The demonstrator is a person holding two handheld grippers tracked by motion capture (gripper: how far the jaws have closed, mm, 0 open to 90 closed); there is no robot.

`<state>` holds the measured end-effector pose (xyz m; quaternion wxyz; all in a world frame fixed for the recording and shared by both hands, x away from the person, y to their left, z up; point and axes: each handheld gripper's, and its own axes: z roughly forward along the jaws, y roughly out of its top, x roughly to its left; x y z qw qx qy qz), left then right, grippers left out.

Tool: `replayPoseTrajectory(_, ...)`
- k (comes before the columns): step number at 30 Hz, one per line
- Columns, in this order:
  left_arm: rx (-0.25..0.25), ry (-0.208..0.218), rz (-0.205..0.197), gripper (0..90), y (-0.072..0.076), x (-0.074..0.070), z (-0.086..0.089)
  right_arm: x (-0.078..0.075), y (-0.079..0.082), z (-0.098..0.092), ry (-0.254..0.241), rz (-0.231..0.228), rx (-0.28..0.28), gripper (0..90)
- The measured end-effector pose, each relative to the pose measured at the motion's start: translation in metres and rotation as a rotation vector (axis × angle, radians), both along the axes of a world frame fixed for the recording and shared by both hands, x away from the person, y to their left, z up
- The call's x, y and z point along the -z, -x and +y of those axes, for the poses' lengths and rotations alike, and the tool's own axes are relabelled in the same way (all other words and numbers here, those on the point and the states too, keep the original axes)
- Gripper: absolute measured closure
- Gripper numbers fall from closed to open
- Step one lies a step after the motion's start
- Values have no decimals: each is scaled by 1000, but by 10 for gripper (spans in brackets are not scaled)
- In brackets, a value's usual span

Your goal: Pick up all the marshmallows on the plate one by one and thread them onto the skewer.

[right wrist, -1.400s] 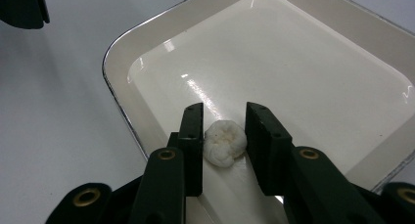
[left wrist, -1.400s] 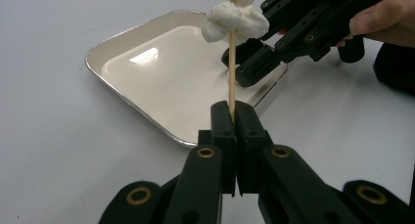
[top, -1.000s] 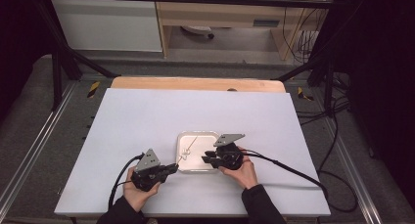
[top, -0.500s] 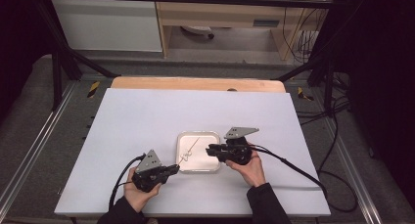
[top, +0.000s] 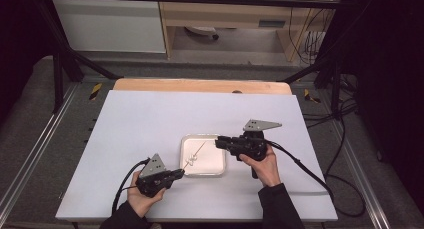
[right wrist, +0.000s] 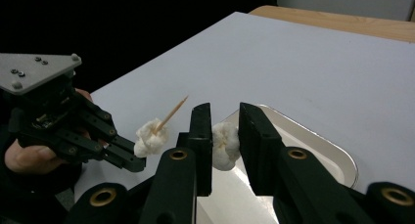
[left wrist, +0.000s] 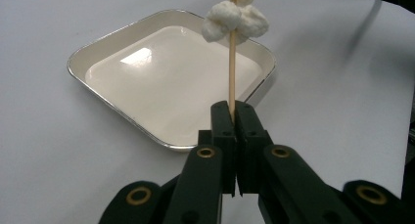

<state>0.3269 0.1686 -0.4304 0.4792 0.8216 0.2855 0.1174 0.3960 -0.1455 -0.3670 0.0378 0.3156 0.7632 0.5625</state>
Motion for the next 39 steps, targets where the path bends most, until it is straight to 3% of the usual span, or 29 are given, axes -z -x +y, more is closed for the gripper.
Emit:
replayPoseTrajectory(11, 8, -1, -6, 885, 1, -1, 0, -13, -4, 9, -66, 8, -40, 767)
replayPoseTrajectory(24, 16, -3, -14, 885, 2, -1, -2, -13, -7, 16, -73, 22, -68, 770)
replayPoseTrajectory(39, 36, -33, -33, 886, 2, 0, -3, -8, -7, 20, -69, 53, -99, 776)
